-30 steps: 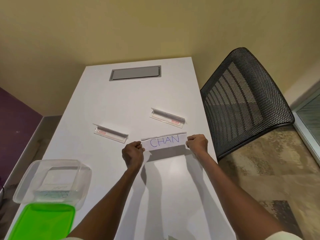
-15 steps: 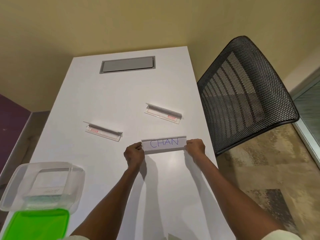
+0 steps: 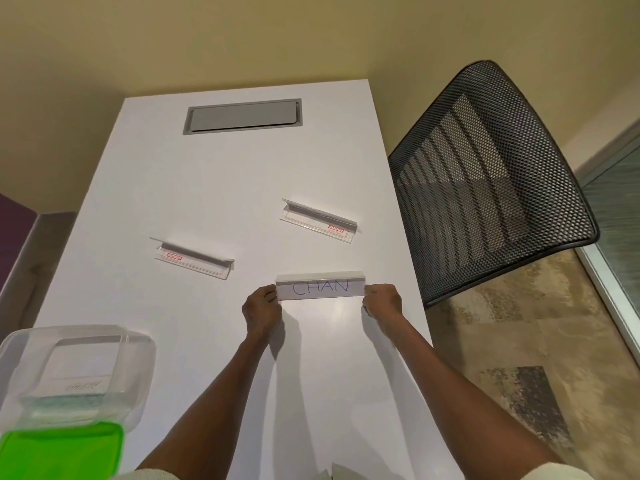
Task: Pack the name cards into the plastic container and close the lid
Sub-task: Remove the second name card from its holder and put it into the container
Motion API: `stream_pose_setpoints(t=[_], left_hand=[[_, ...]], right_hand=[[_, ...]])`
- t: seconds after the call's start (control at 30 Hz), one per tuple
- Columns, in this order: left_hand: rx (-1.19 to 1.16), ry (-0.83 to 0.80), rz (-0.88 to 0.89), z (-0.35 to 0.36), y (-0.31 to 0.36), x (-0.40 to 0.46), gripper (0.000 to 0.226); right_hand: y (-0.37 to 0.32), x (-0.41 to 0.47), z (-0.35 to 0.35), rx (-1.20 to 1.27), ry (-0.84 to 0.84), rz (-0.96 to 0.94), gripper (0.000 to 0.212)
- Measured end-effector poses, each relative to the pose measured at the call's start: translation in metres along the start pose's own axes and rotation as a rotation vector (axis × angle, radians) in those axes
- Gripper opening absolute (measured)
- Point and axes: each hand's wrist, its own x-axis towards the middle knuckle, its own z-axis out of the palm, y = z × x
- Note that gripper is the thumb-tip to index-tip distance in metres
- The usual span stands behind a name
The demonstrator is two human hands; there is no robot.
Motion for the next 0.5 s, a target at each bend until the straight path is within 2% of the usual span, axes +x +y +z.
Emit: stream_pose_setpoints(t=[0.13, 0.2, 0.27, 0.33, 0.37, 0.43, 0.5], left_hand=[[0.083, -0.019, 0.039, -0.001, -0.004, 0.003, 0.035], [0.156, -0.031, 0.067, -0.003, -0.004, 0.004, 0.015], [0.178, -0.036, 0.064, -0.009, -0.007, 0.006, 0.019], [0.175, -0.013, 0.084, -0.017, -0.013, 0.01, 0.033], [0.188, 0.001, 0.11, -0.02, -0.013, 0.011, 0.038], [0.213, 0.013, 0.166, -0.026, -0.013, 0.012, 0.04], [0.208, -0.005, 0.201, -0.03, -0.007, 0.01, 0.039]], right_hand=[[0.002, -0.002, -0.001, -0.051, 0.025, -0.065, 0.027], [-0.001, -0.006, -0.005, -0.088, 0.062, -0.109, 0.028], [0.0, -0.007, -0.007, -0.124, 0.1, -0.119, 0.027], [0.003, -0.005, -0.009, -0.143, 0.125, -0.125, 0.017], [0.005, -0.003, -0.011, -0.145, 0.134, -0.141, 0.02], [0.006, -0.001, -0.015, -0.202, 0.145, -0.18, 0.04], [0.006, -0.001, -0.02, -0.291, 0.173, -0.256, 0.044]])
